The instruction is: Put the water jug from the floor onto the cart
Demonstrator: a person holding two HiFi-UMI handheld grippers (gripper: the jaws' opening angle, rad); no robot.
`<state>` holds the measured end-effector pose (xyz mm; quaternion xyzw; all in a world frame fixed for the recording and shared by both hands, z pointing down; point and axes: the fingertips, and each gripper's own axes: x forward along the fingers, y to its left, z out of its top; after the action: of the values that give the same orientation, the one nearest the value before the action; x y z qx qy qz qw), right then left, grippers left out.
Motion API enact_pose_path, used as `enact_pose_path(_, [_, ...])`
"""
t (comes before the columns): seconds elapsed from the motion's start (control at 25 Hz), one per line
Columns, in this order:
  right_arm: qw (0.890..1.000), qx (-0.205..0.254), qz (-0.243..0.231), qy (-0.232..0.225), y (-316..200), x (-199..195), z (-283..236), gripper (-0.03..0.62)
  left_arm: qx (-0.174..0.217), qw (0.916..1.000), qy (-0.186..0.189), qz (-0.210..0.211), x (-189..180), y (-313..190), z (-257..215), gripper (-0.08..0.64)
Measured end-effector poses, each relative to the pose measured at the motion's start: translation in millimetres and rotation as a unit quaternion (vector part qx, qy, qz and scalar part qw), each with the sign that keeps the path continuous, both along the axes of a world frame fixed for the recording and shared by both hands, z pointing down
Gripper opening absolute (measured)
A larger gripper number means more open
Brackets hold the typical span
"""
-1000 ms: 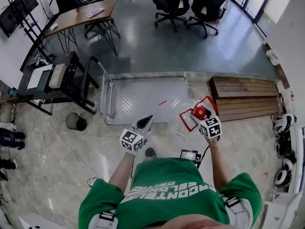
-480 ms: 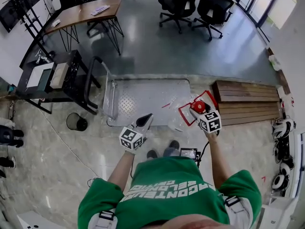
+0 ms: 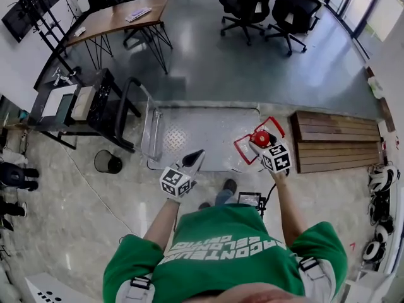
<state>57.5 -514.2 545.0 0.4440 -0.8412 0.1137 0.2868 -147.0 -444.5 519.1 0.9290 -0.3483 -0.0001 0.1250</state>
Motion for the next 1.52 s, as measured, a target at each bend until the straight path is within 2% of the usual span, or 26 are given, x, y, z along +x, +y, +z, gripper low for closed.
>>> enact_pose_path(0.64, [0.999,-0.018,-0.043,0.016,-79,30,28,0.302,-0.015,0.9997,-0.022,0.002,56,-85,7,0.017])
enact_pose_path(1.08, [0.997,-0.028,-0.068,0.024,-115,51,48,0.302,-0.021,0.9991,-0.036,-0.010,89,-118,9,0.017])
enact_pose_path(1.52, [0.994,-0.045,-0.088,0.043,-136,32,77,0.302,-0.036,0.9986,-0.037,-0.011,77,-132,25,0.017])
